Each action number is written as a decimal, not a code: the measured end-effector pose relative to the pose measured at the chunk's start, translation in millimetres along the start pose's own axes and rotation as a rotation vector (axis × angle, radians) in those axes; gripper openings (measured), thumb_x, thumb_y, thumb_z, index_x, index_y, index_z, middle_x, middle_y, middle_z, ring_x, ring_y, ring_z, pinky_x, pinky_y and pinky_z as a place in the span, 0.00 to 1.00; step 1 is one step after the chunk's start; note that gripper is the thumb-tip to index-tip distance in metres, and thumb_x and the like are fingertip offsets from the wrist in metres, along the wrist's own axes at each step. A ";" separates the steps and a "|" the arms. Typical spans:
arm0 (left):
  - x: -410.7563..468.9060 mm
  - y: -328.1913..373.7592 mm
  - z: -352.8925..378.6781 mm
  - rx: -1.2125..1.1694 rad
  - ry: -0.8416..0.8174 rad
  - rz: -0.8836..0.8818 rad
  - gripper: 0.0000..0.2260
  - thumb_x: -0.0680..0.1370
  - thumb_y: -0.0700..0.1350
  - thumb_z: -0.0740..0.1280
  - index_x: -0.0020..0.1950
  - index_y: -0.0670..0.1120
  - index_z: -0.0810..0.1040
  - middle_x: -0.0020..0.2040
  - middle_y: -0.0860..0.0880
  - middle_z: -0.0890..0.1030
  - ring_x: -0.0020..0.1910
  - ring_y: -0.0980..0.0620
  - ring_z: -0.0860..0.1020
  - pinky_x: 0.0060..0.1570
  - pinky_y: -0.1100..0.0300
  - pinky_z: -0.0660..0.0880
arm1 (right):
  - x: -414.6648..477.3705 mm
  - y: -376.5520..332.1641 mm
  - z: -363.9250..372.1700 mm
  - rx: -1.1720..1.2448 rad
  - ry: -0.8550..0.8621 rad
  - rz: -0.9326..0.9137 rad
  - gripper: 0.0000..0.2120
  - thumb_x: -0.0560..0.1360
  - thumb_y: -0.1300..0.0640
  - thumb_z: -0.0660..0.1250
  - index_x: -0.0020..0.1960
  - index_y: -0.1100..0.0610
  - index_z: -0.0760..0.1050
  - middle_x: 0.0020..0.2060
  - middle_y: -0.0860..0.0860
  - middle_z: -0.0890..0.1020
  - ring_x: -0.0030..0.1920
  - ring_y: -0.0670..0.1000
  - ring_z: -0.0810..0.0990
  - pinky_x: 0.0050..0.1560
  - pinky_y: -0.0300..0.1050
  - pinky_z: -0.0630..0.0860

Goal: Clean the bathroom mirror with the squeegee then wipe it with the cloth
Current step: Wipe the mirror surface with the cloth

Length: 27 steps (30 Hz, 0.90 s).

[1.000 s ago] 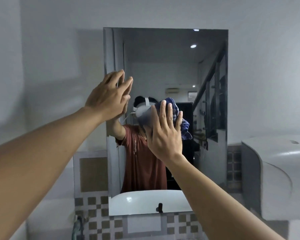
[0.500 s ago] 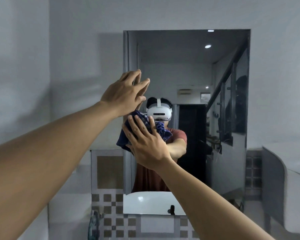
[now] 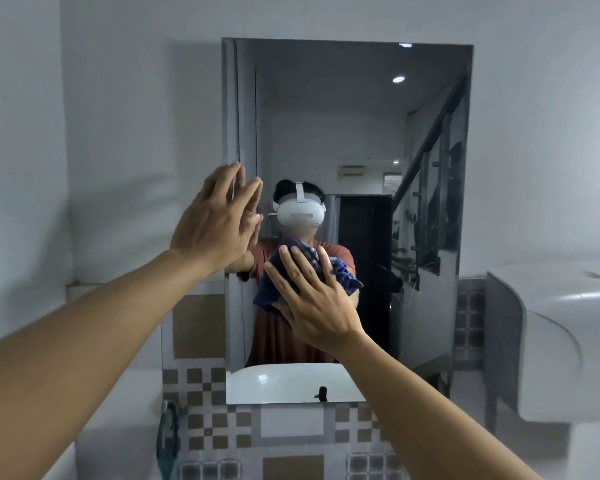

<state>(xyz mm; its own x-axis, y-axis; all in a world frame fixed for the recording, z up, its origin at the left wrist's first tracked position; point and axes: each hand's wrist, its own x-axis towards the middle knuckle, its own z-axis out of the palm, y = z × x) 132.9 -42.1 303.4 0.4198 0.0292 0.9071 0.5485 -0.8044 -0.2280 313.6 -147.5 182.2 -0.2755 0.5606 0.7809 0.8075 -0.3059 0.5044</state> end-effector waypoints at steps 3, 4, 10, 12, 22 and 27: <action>-19.9 6.8 11.3 -0.048 -0.076 0.016 0.30 0.79 0.58 0.65 0.78 0.48 0.65 0.79 0.40 0.58 0.79 0.40 0.57 0.66 0.40 0.72 | -4.5 19.4 -6.5 -0.020 0.007 0.073 0.28 0.84 0.44 0.55 0.81 0.53 0.59 0.81 0.58 0.58 0.81 0.58 0.53 0.78 0.67 0.51; -24.3 8.0 14.2 -0.047 -0.110 0.034 0.33 0.78 0.60 0.65 0.79 0.50 0.63 0.80 0.41 0.56 0.80 0.40 0.55 0.69 0.40 0.69 | -5.3 26.4 -8.6 -0.025 0.007 0.102 0.28 0.84 0.44 0.54 0.81 0.53 0.58 0.81 0.58 0.58 0.81 0.58 0.53 0.78 0.67 0.50; -31.9 11.8 21.1 0.004 -0.144 0.078 0.40 0.74 0.64 0.69 0.81 0.50 0.58 0.82 0.39 0.52 0.80 0.38 0.51 0.71 0.41 0.60 | -15.2 70.0 -17.1 -0.031 0.017 0.335 0.30 0.84 0.43 0.53 0.82 0.52 0.54 0.81 0.59 0.54 0.82 0.59 0.50 0.78 0.67 0.49; -32.0 12.2 23.5 -0.017 -0.151 0.061 0.41 0.73 0.63 0.70 0.81 0.51 0.58 0.82 0.39 0.51 0.81 0.38 0.51 0.70 0.36 0.66 | -20.3 83.2 -19.0 -0.038 0.030 0.377 0.30 0.84 0.43 0.53 0.82 0.52 0.54 0.81 0.58 0.54 0.82 0.59 0.50 0.78 0.67 0.50; -33.4 21.3 22.6 -0.092 -0.121 -0.002 0.42 0.70 0.57 0.76 0.80 0.50 0.61 0.82 0.41 0.52 0.81 0.41 0.50 0.63 0.33 0.73 | -43.8 138.6 -26.8 -0.003 0.062 0.582 0.30 0.84 0.41 0.45 0.83 0.52 0.50 0.82 0.60 0.50 0.82 0.59 0.47 0.78 0.66 0.49; -32.0 24.5 22.2 -0.115 -0.112 -0.026 0.42 0.69 0.56 0.77 0.78 0.49 0.64 0.81 0.41 0.53 0.81 0.41 0.50 0.64 0.34 0.73 | -58.5 135.5 -25.2 0.057 0.082 0.689 0.30 0.84 0.43 0.47 0.82 0.53 0.51 0.81 0.61 0.51 0.81 0.62 0.48 0.79 0.66 0.48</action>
<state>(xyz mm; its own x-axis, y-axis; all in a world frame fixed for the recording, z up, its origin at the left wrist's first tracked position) 148.9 -49.6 260.9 0.4881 0.1116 0.8656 0.4766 -0.8649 -0.1572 426.0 -241.1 214.1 0.2734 0.1927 0.9424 0.8379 -0.5288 -0.1349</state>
